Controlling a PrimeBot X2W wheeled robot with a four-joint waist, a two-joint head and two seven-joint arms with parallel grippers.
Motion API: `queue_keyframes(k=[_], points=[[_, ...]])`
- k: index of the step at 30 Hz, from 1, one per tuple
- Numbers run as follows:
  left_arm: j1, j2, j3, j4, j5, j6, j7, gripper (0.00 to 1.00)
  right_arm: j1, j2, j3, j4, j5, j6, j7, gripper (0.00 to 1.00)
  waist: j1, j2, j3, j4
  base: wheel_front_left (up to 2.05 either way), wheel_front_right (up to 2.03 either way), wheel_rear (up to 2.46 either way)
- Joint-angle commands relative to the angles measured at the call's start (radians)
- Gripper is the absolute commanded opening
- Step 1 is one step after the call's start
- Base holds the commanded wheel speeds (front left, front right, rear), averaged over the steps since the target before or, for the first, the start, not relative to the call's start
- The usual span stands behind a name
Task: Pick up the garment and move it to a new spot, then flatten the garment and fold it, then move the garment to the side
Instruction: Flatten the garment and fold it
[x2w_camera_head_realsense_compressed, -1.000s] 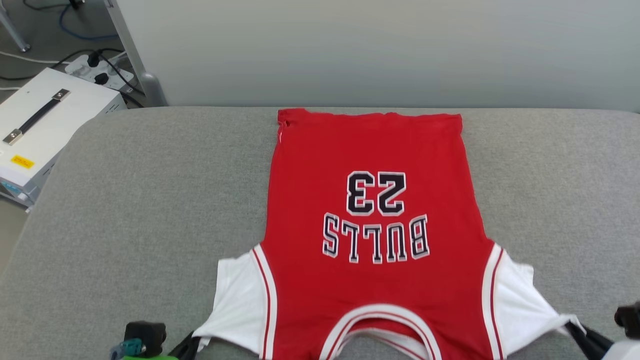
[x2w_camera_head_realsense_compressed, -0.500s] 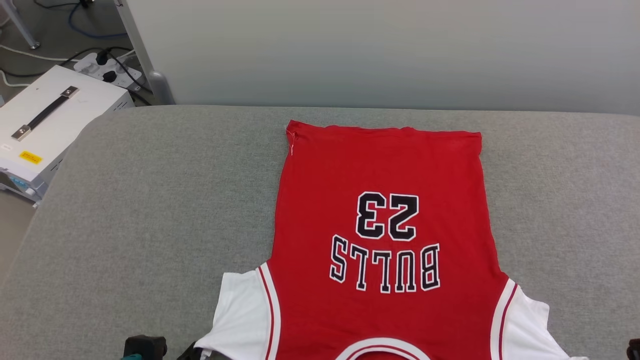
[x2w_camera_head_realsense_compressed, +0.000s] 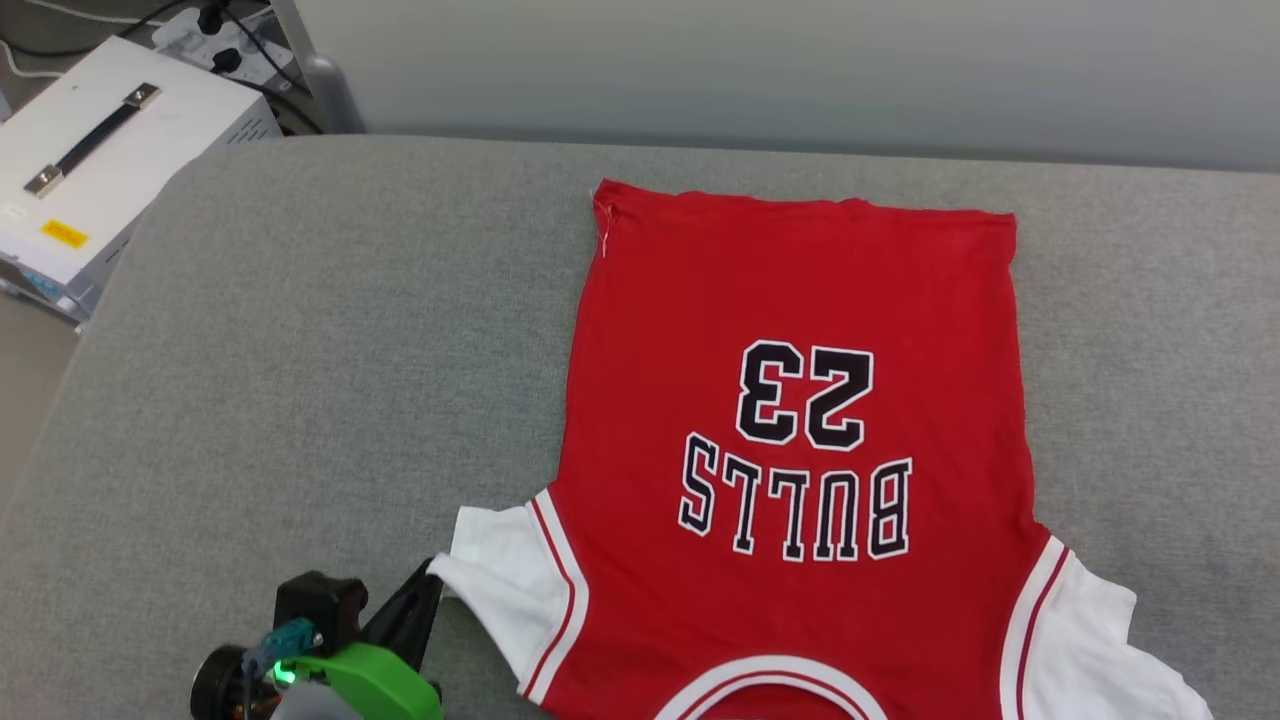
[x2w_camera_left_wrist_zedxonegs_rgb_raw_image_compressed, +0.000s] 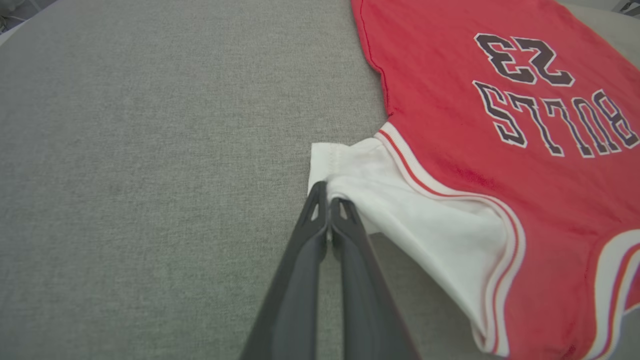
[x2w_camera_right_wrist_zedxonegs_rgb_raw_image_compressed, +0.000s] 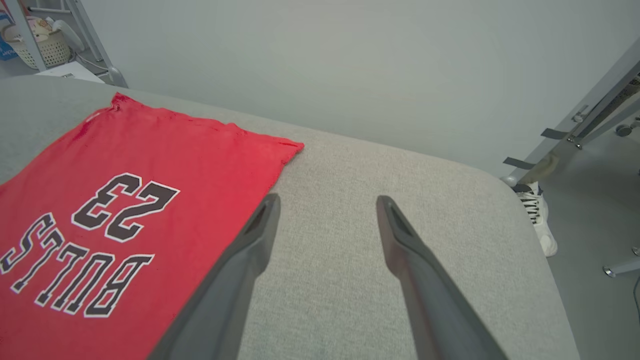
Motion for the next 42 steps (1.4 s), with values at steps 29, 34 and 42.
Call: queue_keyframes(k=[29, 34, 42], points=[[-0.196, -0.127, 0.076, -0.194, 0.219, 0.000, -0.006, 0.00, -1.053, -0.073, 0.259, 0.489, 0.011, -0.001, 0.911, 1.00, 0.0001, 0.0033, 0.465, 0.257, 0.00, 0.00, 0.00], [-0.200, -0.142, 0.082, -0.204, 0.240, -0.006, -0.006, 0.00, -1.030, -0.047, 0.265, 0.562, -0.002, -0.001, 0.900, 1.00, 0.0001, 0.0033, 0.496, 0.268, 0.00, 0.00, 0.00], [-0.211, -0.153, 0.077, -0.175, 0.256, -0.024, -0.006, 0.00, -0.930, -0.062, 0.318, 0.589, 0.044, -0.001, 0.890, 0.00, 0.0001, 0.0033, 0.490, 0.264, 0.00, 0.00, 0.00]])
